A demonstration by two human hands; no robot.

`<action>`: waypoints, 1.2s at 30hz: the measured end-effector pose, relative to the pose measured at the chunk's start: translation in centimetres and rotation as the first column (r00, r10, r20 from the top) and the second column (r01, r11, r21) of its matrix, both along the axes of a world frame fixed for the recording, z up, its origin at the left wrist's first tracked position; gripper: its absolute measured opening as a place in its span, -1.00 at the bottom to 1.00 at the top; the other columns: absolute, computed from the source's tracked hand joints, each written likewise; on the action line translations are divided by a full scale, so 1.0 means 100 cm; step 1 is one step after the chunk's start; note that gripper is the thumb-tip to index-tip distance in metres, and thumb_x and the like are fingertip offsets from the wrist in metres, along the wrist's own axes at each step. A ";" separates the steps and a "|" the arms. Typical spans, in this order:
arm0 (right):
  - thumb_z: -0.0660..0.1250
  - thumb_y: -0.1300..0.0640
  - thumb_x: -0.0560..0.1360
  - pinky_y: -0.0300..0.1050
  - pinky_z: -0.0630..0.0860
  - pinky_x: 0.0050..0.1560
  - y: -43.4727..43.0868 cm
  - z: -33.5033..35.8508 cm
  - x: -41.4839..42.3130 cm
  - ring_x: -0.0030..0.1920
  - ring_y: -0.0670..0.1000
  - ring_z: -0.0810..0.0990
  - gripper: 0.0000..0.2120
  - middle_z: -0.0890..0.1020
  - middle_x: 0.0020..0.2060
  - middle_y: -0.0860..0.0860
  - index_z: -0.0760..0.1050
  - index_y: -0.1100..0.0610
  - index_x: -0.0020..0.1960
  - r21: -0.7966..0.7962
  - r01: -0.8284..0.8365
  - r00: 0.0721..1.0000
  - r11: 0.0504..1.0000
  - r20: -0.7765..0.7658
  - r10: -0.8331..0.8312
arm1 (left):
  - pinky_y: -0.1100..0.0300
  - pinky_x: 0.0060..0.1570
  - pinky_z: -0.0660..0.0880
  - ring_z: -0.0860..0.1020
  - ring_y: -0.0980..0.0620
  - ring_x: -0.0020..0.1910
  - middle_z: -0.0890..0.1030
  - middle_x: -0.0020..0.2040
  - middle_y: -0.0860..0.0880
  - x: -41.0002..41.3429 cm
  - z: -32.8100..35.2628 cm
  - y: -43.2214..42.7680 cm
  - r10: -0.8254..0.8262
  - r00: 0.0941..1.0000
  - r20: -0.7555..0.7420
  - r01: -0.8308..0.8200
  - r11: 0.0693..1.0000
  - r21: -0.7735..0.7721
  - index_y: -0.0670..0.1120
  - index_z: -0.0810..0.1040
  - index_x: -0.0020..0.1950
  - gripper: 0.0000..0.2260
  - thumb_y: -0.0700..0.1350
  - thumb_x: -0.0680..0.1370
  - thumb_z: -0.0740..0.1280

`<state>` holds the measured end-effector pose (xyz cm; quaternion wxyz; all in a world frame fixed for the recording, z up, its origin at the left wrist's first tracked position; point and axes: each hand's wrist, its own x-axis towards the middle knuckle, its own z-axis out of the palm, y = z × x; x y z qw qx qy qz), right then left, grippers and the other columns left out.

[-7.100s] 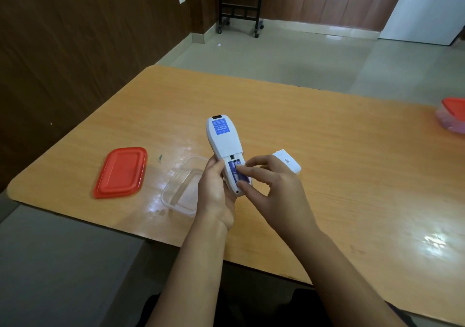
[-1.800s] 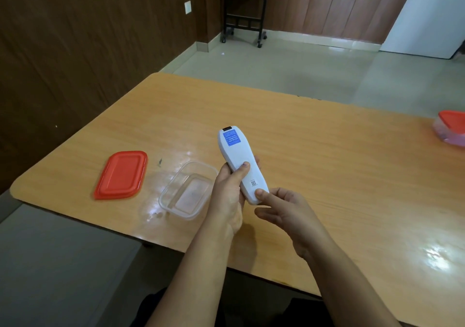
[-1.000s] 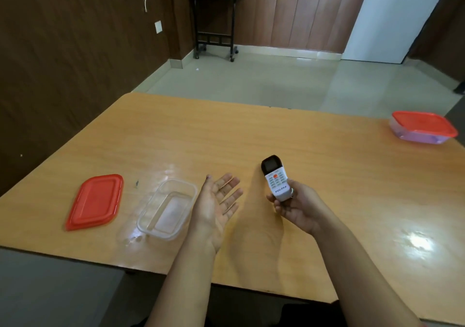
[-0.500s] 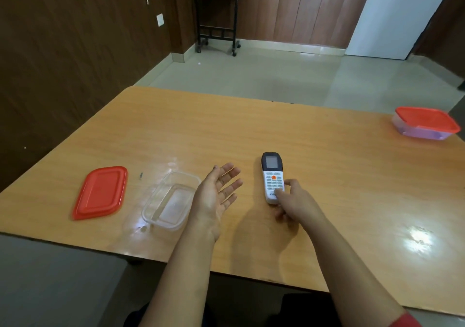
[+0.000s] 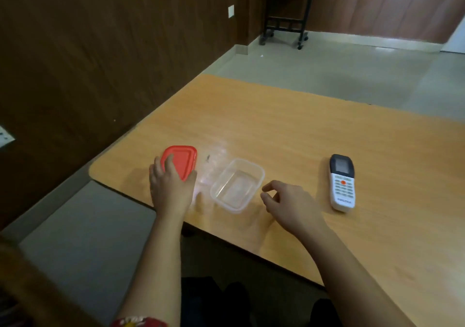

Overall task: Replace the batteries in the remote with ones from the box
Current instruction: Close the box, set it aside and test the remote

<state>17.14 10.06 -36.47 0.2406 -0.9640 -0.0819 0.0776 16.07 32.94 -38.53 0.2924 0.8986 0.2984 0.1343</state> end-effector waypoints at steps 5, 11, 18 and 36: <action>0.14 -0.12 0.55 -0.05 0.56 -0.11 0.006 -0.002 -0.001 -0.09 -0.01 0.62 -0.71 0.66 -0.18 -0.10 0.51 -0.08 0.17 0.012 -0.009 1.000 1.000 0.012 0.009 | -0.12 0.46 0.08 -0.06 -0.17 0.56 -0.03 0.58 -0.16 -0.001 -0.017 0.018 -0.022 0.972 -0.235 0.037 0.997 0.062 -0.01 0.12 0.53 -0.22 0.31 0.44 0.29; 0.14 -0.13 0.56 -0.07 0.57 -0.11 -0.004 -0.001 -0.001 -0.09 -0.02 0.61 -0.72 0.66 -0.17 -0.11 0.51 -0.08 0.16 -0.018 0.005 1.000 1.000 -0.008 -0.005 | -0.05 0.09 0.48 0.41 -0.17 0.25 0.47 0.23 -0.13 -0.002 -0.011 0.001 0.051 0.998 -0.039 -0.046 0.991 0.127 -0.08 0.46 0.21 -0.49 0.17 0.38 0.42; 0.14 -0.12 0.55 -0.01 0.59 -0.11 -0.015 0.004 0.005 -0.11 -0.01 0.61 -0.73 0.68 -0.17 -0.09 0.53 -0.08 0.12 0.041 0.077 0.997 0.996 0.026 -0.078 | 0.04 -0.16 0.59 0.63 -0.05 -0.23 0.62 -0.22 -0.04 -0.012 0.024 -0.004 0.206 0.885 0.417 -0.026 0.917 -0.398 -0.08 0.54 -0.07 -0.79 -0.01 0.60 0.18; 0.21 0.31 0.57 -0.22 0.60 -0.37 -0.013 0.017 0.017 -0.38 0.01 0.55 -0.69 0.57 -0.22 0.13 0.43 0.17 0.30 0.793 0.490 0.869 0.362 -0.411 -0.277 | 0.11 -0.15 0.46 0.56 0.00 -0.05 0.54 0.06 0.06 -0.025 0.026 -0.040 -0.135 0.990 -0.050 0.130 0.986 -0.102 0.04 0.40 0.26 -0.60 0.23 0.53 0.19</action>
